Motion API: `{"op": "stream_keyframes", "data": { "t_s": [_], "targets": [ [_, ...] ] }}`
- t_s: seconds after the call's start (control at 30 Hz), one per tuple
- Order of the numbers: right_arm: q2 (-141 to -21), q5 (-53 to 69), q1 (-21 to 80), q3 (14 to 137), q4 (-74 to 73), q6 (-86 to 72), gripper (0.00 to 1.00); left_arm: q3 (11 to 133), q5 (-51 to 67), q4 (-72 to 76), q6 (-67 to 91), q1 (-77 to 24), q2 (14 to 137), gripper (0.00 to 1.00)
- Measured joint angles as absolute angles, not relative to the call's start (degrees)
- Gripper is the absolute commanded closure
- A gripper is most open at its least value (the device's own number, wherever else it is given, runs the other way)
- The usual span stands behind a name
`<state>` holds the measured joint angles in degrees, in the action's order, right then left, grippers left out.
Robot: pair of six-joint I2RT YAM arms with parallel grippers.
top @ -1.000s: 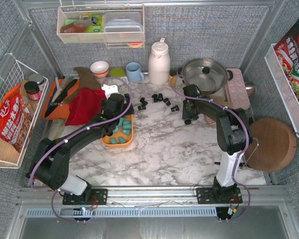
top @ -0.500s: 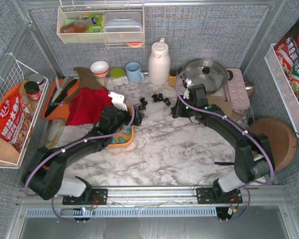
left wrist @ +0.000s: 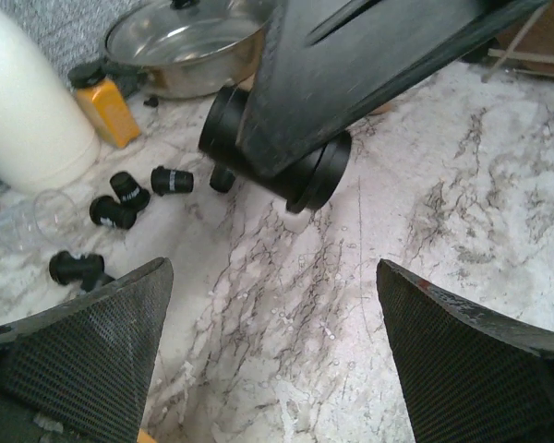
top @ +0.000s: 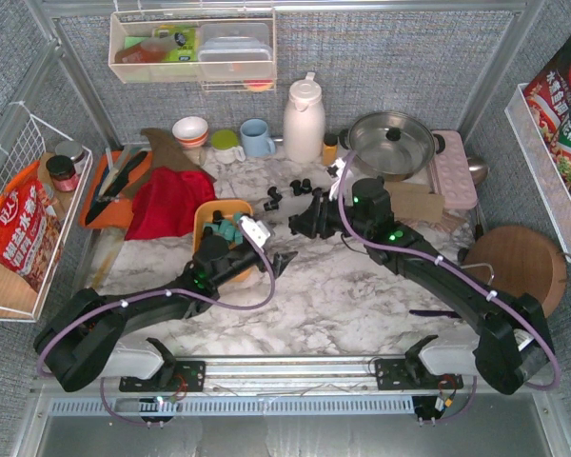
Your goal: Mix the coffee capsules in the storage basket
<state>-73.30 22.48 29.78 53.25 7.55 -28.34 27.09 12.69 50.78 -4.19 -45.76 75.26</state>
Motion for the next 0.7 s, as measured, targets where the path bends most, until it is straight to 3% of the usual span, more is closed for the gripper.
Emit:
{"op": "stream_keyframes", "data": {
  "t_s": [0.47,0.57,0.7],
  "targets": [
    [-72.55,24.45,34.24,49.95,6.02,-27.88,0.78,23.92,13.43,57.12,-14.94,-48.66,74.59,0.03],
    [-73.63,24.86,34.83,49.95,6.04,-28.38,0.78,23.44,13.5,57.39,-15.62,-49.19,74.5,0.15],
    [-74.13,25.36,35.2,49.95,6.66,-29.34,0.78,23.09,14.28,58.04,-17.06,-49.87,74.35,0.42]
  ]
}}
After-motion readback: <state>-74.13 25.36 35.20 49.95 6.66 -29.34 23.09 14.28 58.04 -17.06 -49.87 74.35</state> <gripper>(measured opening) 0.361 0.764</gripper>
